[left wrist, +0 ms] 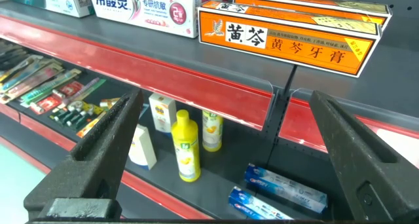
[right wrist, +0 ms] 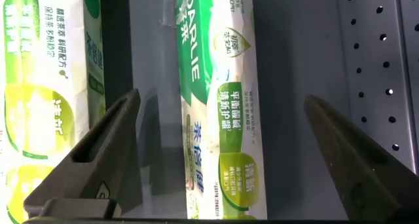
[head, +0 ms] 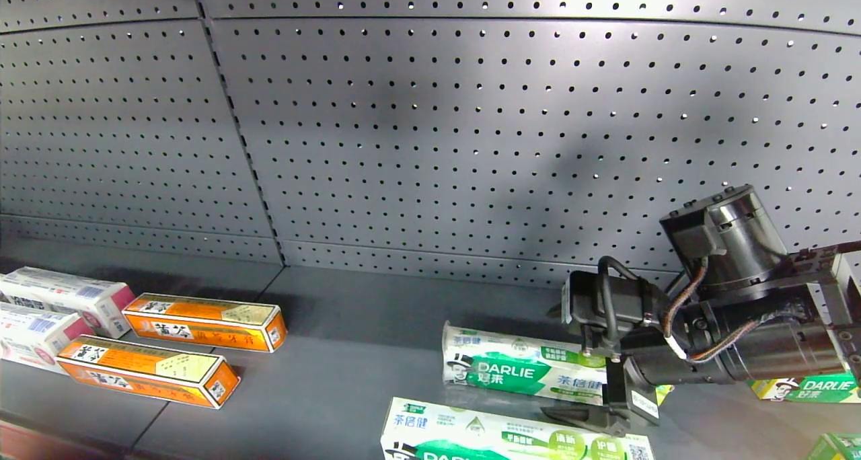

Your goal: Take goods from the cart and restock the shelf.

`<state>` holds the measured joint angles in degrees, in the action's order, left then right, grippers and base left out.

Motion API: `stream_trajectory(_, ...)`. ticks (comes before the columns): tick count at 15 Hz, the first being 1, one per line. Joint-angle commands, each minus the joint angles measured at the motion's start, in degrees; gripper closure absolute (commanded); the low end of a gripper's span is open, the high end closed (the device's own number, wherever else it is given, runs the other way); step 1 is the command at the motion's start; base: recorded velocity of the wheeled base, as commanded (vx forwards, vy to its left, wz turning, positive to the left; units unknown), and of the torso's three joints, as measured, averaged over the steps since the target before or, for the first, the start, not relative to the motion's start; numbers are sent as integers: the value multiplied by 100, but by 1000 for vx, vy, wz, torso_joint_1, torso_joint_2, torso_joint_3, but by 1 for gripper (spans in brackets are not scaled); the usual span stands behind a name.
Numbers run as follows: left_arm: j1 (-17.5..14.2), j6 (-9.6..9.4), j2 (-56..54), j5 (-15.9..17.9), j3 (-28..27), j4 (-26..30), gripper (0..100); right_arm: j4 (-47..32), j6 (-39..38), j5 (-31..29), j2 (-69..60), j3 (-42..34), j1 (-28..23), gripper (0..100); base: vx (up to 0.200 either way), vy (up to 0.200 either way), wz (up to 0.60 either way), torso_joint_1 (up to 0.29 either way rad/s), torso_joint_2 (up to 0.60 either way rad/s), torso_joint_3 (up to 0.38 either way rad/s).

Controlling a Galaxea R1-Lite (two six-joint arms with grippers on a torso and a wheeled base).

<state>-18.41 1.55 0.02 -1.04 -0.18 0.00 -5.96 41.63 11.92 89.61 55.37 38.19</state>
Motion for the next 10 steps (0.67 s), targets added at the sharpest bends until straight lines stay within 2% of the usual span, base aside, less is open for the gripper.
stream_trajectory(1, -5, 3, -2, -2, 1, 0, 0, -2, 3, 3, -5, 0, 4, 0, 0, 0, 0, 0, 0, 0)
stream_trajectory(10, -5, 3, -2, -2, 1, 0, 0, 69, 3, 3, -14, -44, -93, 0, 0, 0, 0, 0, 0, 0)
